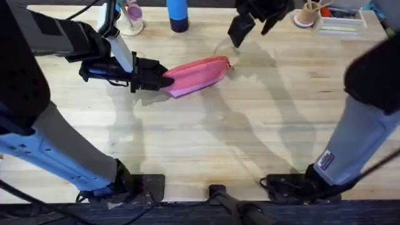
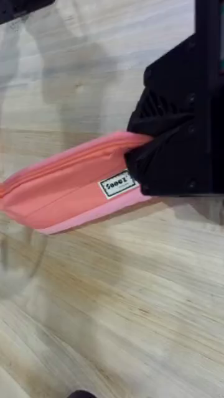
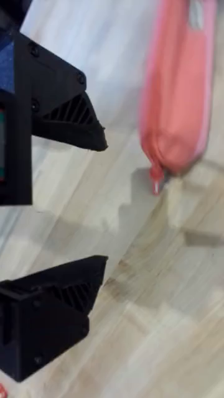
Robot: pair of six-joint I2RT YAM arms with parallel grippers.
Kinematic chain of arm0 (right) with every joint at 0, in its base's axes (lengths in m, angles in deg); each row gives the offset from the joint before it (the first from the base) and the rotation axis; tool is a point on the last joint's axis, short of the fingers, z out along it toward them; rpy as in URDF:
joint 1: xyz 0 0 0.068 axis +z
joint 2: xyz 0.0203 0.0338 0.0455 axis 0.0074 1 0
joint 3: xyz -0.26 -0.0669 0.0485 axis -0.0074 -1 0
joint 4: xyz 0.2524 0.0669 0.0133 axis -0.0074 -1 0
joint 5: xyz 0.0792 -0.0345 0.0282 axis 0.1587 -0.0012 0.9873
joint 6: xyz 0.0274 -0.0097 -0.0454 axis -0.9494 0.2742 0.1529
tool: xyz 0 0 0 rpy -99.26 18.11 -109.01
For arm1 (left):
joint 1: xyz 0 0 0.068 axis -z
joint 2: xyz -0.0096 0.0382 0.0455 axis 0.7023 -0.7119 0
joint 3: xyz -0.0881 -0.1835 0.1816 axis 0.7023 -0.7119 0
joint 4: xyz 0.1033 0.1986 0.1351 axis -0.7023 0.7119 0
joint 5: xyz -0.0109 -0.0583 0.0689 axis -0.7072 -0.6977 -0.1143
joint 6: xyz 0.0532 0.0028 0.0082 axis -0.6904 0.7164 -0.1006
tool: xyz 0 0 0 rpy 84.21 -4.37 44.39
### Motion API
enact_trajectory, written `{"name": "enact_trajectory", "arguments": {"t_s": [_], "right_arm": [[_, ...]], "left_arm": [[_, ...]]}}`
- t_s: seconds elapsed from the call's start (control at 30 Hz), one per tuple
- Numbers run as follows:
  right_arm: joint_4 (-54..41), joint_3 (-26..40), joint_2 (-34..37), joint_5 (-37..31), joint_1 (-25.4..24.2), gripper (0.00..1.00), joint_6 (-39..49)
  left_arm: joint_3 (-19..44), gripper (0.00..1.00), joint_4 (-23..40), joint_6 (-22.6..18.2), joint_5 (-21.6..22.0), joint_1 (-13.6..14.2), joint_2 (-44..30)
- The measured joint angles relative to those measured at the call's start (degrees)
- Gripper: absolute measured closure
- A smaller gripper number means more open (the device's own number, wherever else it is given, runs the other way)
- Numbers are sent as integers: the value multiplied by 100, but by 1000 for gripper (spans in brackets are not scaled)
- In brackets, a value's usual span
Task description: Unzip the bag, pick up the pens from the table one at a time and place them inside, then zip the bag closed.
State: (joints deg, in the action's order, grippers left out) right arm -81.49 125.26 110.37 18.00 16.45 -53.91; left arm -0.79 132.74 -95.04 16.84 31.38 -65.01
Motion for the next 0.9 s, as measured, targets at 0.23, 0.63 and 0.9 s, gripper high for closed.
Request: {"name": "enact_trajectory", "arguments": {"t_s": [0.23, 0.63, 0.9], "right_arm": [[-116, 51, -728, -17, 256, 4, 145], [-169, 44, -937, -36, 231, 4, 169], [-101, -347, -1390, -35, 163, 4, 169]], "left_arm": [[0, 959, 0, -2, 7, 0, 0], [0, 11, 47, 2, -37, 0, 0], [-2, 8, 39, 0, -27, 0, 0]]}}
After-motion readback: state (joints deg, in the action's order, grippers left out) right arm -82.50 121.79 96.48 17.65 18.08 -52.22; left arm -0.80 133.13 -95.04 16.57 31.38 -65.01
